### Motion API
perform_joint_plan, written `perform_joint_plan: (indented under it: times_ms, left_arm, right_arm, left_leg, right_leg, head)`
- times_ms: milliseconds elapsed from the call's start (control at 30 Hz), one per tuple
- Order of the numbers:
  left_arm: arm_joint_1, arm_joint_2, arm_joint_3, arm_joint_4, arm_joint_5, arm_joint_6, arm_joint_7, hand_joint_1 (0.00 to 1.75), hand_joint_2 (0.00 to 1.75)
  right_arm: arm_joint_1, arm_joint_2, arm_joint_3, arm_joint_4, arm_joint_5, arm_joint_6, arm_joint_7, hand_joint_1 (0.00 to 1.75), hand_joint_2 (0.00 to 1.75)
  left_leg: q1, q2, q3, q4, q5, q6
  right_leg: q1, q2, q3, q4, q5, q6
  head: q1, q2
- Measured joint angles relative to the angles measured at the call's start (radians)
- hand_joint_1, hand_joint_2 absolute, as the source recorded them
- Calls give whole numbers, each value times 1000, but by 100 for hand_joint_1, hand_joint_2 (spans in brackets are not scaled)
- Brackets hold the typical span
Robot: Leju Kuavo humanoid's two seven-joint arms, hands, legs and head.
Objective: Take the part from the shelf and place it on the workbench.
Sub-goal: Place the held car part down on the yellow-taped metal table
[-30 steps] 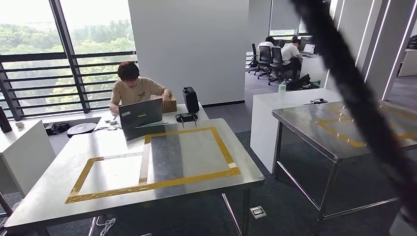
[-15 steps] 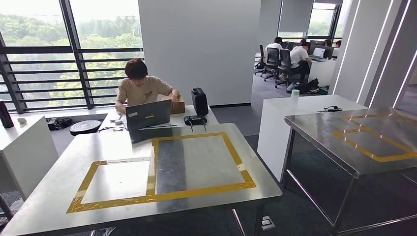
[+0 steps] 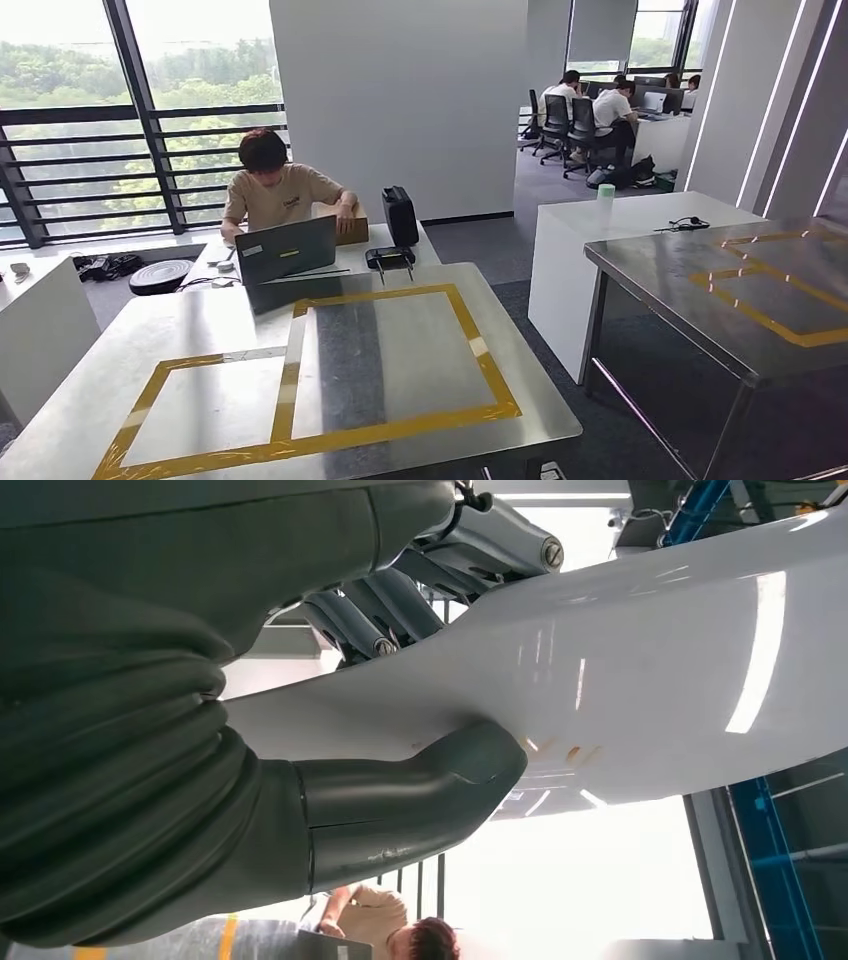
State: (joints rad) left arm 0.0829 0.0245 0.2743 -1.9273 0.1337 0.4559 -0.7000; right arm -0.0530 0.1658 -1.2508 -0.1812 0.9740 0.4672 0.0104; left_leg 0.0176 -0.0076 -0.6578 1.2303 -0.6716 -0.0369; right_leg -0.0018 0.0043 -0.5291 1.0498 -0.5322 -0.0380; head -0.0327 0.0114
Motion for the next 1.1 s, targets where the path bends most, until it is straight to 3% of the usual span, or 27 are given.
perform_joint_plan:
  times_ms: [100, 133, 167, 233, 300, 367, 433, 467, 500, 567, 633, 667, 800, 900, 1000, 1100]
  left_arm:
    - [4, 5, 0, 18, 4, 2, 2, 175, 175]
    - [5, 7, 0, 23, 6, 3, 3, 175, 175]
    - [5, 8, -1, 26, 8, 4, 4, 175, 175]
    - [3, 9, -1, 29, 10, 4, 4, 175, 175]
    - [3, 10, -1, 30, 10, 4, 3, 175, 175]
    - [2, 10, -1, 32, 10, 4, 2, 175, 175]
    - [2, 10, -1, 34, 10, 4, 2, 175, 175]
    - [2, 10, -1, 35, 11, 4, 4, 175, 175]
    - [2, 10, -1, 37, 14, 4, 7, 175, 175]
    - [2, 11, -1, 42, 34, -1, 31, 175, 175]
    - [0, 16, -1, 53, 76, -19, 74, 175, 175]
    - [-1, 21, -1, 62, 100, -36, 100, 175, 175]
    - [-54, 69, -2, 156, 135, -108, 181, 175, 175]
    - [-198, 143, -6, 333, -10, -103, 189, 175, 175]
    - [-456, 239, -46, 646, -248, -76, 206, 175, 175]
    - [-730, 286, -147, 1001, -484, -50, 267, 175, 175]
  right_arm:
    - [1, 0, 0, 0, 3, 0, 1, 0, 0]
    - [0, 0, 0, 0, 4, 0, 1, 0, 0]
    - [-2, 0, 1, 0, 5, 0, 1, 0, 0]
    - [-4, 0, 1, 0, 5, 0, 0, 0, 0]
    - [-6, -1, 1, 0, 6, 0, 1, 0, 0]
    - [-6, -1, 1, 0, 7, 1, 1, 0, 0]
    - [-4, 0, 1, 0, 7, 3, 1, 0, 0]
    - [-3, 0, 1, 0, 7, 3, 1, 0, 0]
    - [-2, 0, 1, 0, 7, 3, 1, 0, 0]
    - [-1, -1, 1, 0, 8, 2, 4, 0, 0]
    - [-1, -2, 1, 0, 9, 2, 9, 0, 0]
    - [-1, -2, 1, 0, 10, 2, 13, 0, 0]
    - [-5, -2, 1, 0, 12, 2, 23, 0, 0]
    - [-12, -2, 1, 0, 22, 1, 21, 0, 0]
    - [-19, -2, 5, 0, 36, 0, 13, 0, 0]
    - [-23, -2, 11, 0, 45, 0, 5, 0, 0]
  left_leg:
    - [-3, 9, -6, -134, 191, 9]
    - [-4, 10, -6, -153, 227, 15]
    - [-5, 9, -3, -157, 231, 22]
    - [-2, 5, 15, -167, 226, 36]
    - [-1, 4, 36, -176, 215, 49]
    - [-3, 5, 54, -180, 200, 57]
    - [-5, 3, 74, -181, 182, 58]
    - [-6, 2, 87, -181, 172, 57]
    - [-7, 1, 101, -181, 163, 56]
    - [-9, 0, 122, -180, 145, 51]
    - [-11, -3, 131, -178, 130, 41]
    - [-12, -4, 135, -176, 125, 37]
    - [-12, 2, 152, -193, 118, 53]
    - [-12, 0, 162, -205, 121, 40]
    - [-12, -5, 166, -212, 126, 31]
    - [-12, -5, 165, -215, 129, 26]
  right_leg:
    - [-1, 3, 33, 1, -38, 15]
    - [0, 4, 40, 2, -45, 23]
    - [2, 5, 46, 4, -47, 30]
    - [2, 4, 39, 30, -35, 42]
    - [1, 3, -13, 114, -36, 50]
    - [0, 2, -94, 219, -80, 56]
    - [0, 2, -152, 260, -120, 58]
    - [0, 2, -162, 240, -111, 56]
    - [0, 2, -158, 195, -77, 51]
    - [6, 2, -138, 81, 21, 35]
    - [12, 4, -123, 20, 69, 24]
    - [15, 5, -116, 13, 73, 25]
    - [17, 4, -95, 1, 80, 29]
    - [18, 1, -93, 0, 75, 21]
    - [17, -3, -93, 0, 75, 16]
    - [17, -4, -91, 0, 77, 11]
  head:
    - [-1, 0]
    - [-1, 0]
    - [0, 0]
    - [1, 0]
    - [2, 0]
    - [3, 0]
    - [3, 0]
    - [3, 0]
    - [3, 0]
    - [2, 0]
    - [2, 0]
    - [1, 0]
    - [0, 0]
    - [0, 0]
    - [0, 0]
    - [0, 0]
